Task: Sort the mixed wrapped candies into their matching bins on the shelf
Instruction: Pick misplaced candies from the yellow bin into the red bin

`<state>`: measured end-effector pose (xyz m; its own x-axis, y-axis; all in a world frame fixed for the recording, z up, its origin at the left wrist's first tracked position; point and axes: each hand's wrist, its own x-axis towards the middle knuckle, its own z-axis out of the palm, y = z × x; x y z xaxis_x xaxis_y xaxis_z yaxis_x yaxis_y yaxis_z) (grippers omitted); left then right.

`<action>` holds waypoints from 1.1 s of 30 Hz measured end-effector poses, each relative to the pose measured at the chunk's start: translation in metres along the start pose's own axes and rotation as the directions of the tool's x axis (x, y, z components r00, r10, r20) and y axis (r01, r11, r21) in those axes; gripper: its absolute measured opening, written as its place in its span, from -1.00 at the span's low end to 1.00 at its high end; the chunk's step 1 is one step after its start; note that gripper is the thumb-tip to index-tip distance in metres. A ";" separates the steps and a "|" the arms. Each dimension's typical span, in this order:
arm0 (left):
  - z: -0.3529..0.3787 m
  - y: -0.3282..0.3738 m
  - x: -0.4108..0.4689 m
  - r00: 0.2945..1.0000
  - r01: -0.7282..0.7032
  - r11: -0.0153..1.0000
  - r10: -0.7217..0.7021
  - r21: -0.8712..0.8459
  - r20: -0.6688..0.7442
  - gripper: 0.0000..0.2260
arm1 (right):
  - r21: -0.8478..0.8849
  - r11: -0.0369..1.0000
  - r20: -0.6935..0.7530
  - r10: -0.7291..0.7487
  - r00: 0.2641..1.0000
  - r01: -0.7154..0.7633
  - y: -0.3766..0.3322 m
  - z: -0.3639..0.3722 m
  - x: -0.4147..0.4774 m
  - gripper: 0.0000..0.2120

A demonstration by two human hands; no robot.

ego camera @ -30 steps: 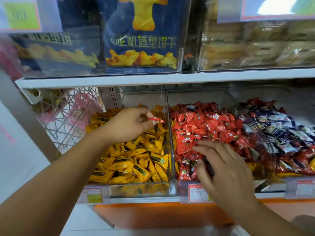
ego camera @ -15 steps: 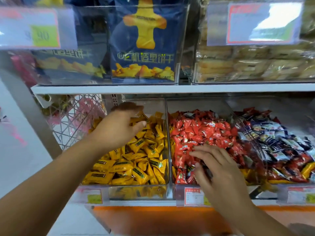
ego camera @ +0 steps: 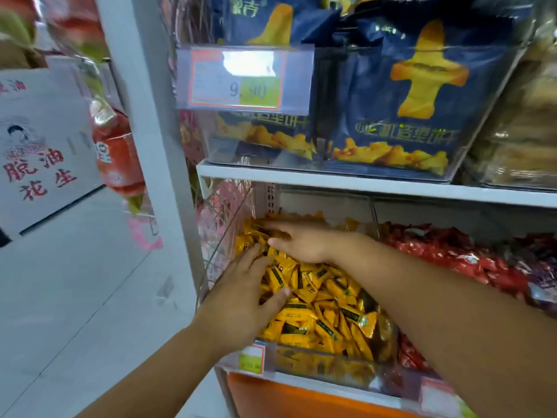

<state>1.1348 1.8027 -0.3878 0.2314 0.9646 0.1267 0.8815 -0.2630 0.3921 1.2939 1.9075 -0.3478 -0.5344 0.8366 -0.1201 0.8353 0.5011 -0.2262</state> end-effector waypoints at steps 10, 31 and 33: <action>0.001 -0.001 -0.001 0.999 0.008 0.997 -0.012 0.076 0.046 -0.41 | -0.293 0.955 0.426 0.099 0.899 0.034 0.028 -0.029 -0.048 -0.53; -0.003 0.013 0.007 0.975 0.131 0.990 -0.140 0.059 0.173 -0.28 | -0.134 0.989 0.435 -0.005 0.900 0.070 0.017 -0.036 -0.035 -0.47; 0.000 0.016 0.004 0.984 0.090 0.987 -0.108 0.130 0.140 -0.18 | -0.026 1.000 0.478 0.000 0.878 0.014 0.008 -0.047 -0.033 -0.51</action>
<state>1.1492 1.8021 -0.3809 0.1900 0.9808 -0.0450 0.9449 -0.1702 0.2797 1.3248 1.8943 -0.3000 -0.5312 0.6290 -0.5676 0.8307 0.5186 -0.2027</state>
